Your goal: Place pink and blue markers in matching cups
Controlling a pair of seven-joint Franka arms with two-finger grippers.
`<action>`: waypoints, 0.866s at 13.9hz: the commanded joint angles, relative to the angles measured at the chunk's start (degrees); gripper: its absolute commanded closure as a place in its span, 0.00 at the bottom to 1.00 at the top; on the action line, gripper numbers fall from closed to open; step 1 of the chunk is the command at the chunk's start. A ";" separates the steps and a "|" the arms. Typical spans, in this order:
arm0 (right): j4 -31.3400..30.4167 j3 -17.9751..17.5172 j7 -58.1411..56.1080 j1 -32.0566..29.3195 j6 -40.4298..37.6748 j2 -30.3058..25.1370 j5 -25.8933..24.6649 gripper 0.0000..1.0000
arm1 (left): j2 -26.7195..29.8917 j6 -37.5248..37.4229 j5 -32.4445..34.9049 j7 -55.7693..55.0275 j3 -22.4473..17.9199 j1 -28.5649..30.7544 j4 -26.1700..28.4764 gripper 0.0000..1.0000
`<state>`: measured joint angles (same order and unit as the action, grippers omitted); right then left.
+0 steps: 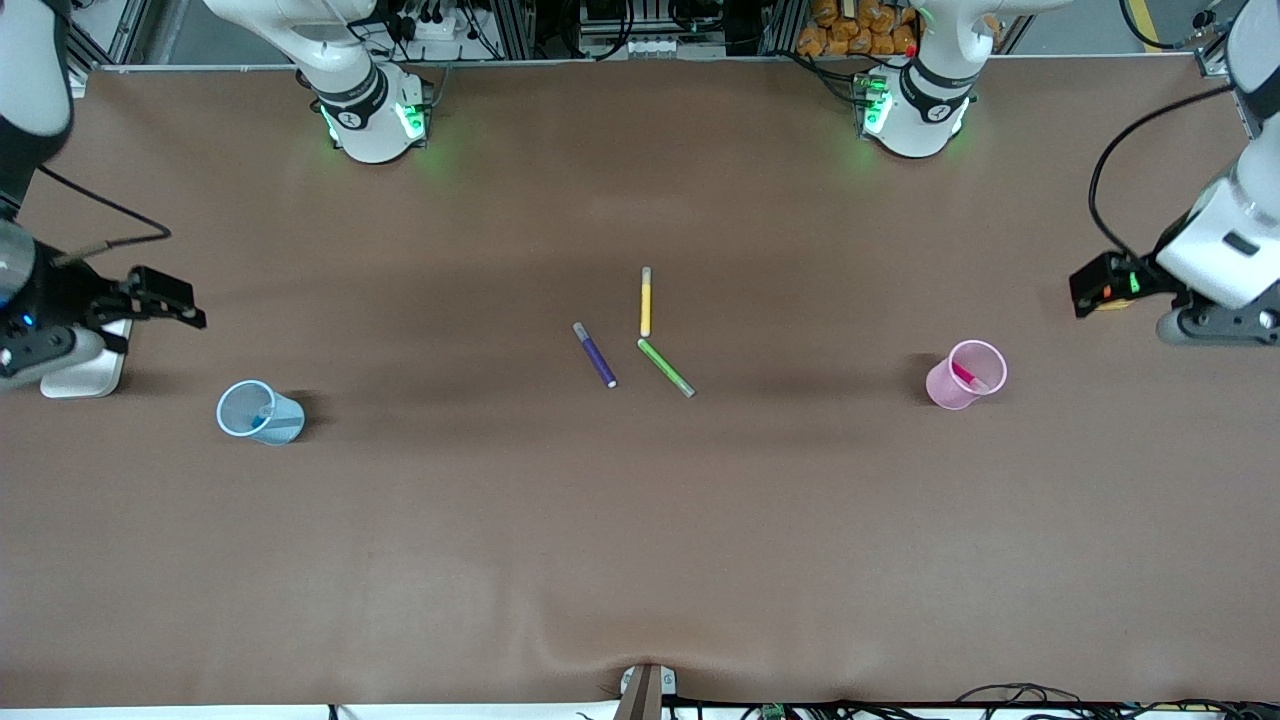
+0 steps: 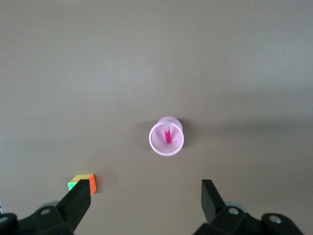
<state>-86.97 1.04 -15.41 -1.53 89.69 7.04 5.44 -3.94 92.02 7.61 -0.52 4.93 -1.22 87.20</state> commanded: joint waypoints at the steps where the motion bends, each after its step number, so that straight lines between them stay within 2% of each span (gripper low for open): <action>1: -5.30 -5.77 7.56 -5.32 -1.53 -6.58 -1.48 0.00 | 2.44 -2.71 -3.55 6.82 -4.03 -1.24 0.16 0.00; 3: -6.89 -6.05 12.32 -4.98 -3.99 -9.40 -3.14 0.00 | 2.80 -3.34 -5.85 7.73 -6.06 -1.50 0.16 0.00; 6: -6.63 -5.35 12.42 -4.89 -5.31 -10.56 -4.64 0.00 | 4.46 -6.59 -5.85 7.12 -6.07 -1.59 0.51 0.00; 9: -6.11 -1.49 12.34 -2.35 -5.32 -10.56 -4.47 0.00 | 4.73 -7.73 -5.33 5.02 -6.16 -2.12 0.69 0.00; 12: -6.19 -1.04 12.34 -1.90 -4.88 -10.56 -4.38 0.00 | 5.17 -8.96 -5.24 3.69 -5.89 -2.21 0.69 0.00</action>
<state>-91.88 -0.74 -3.89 -4.67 84.29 -2.19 1.88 -0.17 84.35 2.53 4.12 -0.64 -2.87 87.20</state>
